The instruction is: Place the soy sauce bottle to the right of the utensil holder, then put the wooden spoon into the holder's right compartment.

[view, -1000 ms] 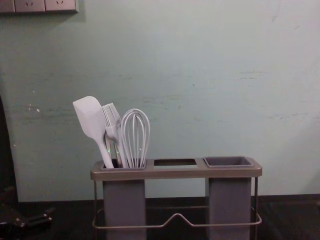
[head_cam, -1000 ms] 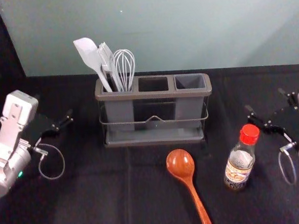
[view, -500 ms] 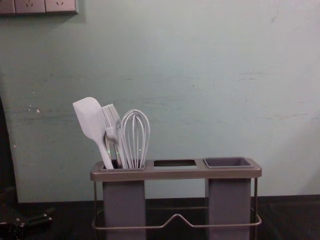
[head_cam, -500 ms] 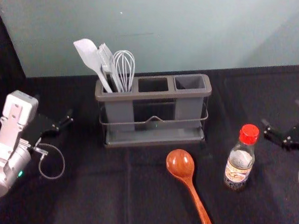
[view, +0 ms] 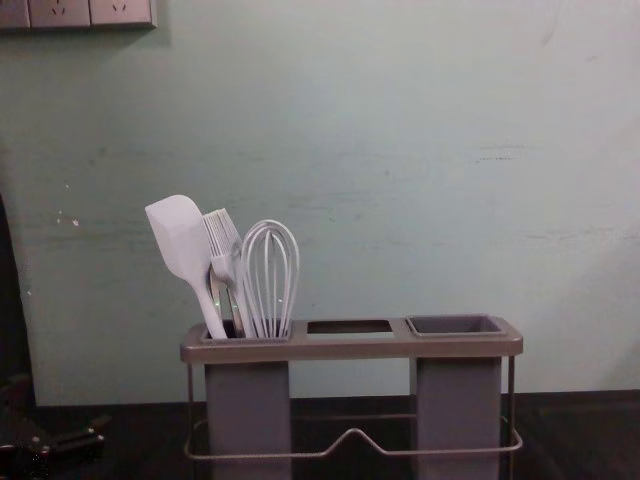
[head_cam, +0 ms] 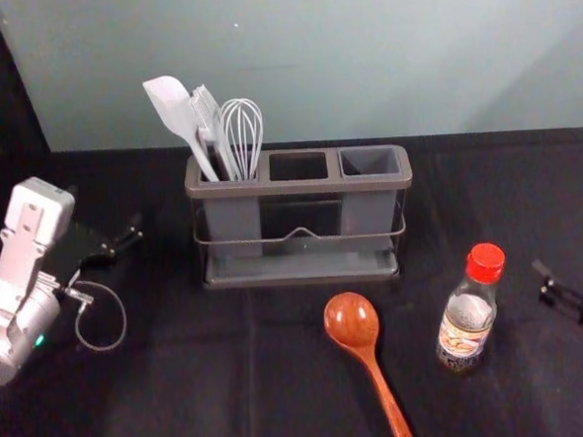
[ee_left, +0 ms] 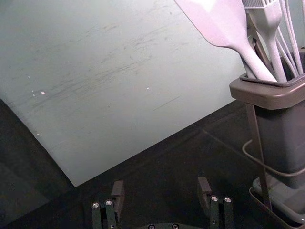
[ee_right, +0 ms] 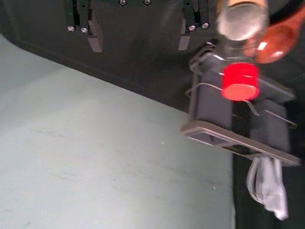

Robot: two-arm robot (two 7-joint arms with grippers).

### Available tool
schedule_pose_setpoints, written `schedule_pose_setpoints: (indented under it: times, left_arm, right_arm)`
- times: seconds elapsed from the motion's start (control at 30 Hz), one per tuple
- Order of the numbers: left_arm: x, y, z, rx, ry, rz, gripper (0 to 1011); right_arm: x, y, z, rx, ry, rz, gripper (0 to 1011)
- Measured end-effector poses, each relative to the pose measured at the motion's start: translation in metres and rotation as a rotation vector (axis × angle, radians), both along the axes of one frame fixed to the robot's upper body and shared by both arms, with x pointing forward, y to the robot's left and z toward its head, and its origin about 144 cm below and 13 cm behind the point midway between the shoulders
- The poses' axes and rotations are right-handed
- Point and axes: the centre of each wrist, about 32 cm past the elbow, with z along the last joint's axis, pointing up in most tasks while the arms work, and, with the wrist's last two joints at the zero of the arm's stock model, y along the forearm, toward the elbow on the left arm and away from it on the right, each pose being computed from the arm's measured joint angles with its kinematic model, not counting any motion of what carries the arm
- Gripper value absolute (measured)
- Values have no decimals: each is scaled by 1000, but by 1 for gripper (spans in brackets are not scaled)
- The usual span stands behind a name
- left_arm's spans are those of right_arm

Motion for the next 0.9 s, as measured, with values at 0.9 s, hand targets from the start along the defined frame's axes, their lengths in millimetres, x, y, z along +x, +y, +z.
schedule_pose_setpoints:
  times: [0.9]
  left_arm:
    - [0,0,0,0,0,0,1005]
  right_arm:
    - [-4,34,8,175,55,233,1002]
